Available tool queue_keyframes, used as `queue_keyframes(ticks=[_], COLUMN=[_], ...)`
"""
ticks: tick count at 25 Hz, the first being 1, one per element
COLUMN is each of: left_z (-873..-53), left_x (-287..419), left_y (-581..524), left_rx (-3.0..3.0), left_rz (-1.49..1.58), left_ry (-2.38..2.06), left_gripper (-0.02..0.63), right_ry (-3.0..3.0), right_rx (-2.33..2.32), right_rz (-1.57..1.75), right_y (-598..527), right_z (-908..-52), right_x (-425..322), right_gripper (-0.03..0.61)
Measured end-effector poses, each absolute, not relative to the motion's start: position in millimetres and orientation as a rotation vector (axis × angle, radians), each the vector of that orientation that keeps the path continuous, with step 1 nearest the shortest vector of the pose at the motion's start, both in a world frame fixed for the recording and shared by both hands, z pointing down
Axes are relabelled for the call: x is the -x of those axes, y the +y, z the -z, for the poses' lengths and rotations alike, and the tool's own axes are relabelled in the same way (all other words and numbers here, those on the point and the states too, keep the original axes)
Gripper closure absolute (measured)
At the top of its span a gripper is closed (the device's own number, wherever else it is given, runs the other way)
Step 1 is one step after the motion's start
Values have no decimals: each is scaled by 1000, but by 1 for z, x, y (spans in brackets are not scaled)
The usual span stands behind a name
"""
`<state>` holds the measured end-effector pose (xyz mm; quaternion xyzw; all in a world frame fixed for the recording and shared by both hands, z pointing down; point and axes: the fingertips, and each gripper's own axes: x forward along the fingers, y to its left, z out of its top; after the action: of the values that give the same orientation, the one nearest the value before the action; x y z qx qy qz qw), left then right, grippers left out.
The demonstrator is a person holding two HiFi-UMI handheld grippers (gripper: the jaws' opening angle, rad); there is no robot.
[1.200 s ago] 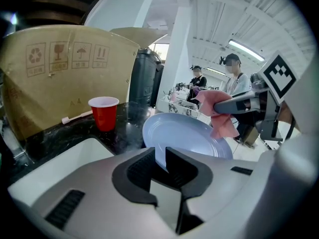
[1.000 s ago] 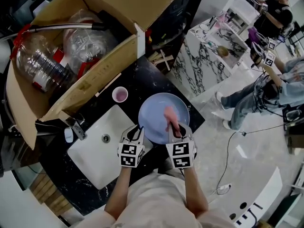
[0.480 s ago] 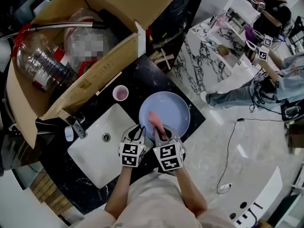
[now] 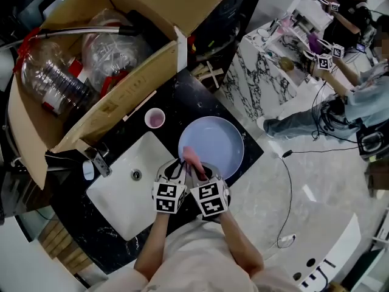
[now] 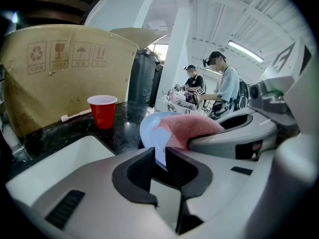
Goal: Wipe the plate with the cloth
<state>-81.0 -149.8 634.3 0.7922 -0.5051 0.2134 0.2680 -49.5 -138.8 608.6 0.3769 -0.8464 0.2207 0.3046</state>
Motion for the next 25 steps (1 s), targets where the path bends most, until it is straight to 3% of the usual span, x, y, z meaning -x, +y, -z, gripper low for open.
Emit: queue_keyframes(ticks=[25], left_z=[-638], left_x=[82], left_y=[-149], left_rx=[-2136], left_rz=[-590], left_ry=[-1363], left_gripper=[555], right_ry=[-2045], right_rx=[-976], right_rz=[-501], right_y=[-121], right_z=[-632], right_x=[0], right_gripper=[551])
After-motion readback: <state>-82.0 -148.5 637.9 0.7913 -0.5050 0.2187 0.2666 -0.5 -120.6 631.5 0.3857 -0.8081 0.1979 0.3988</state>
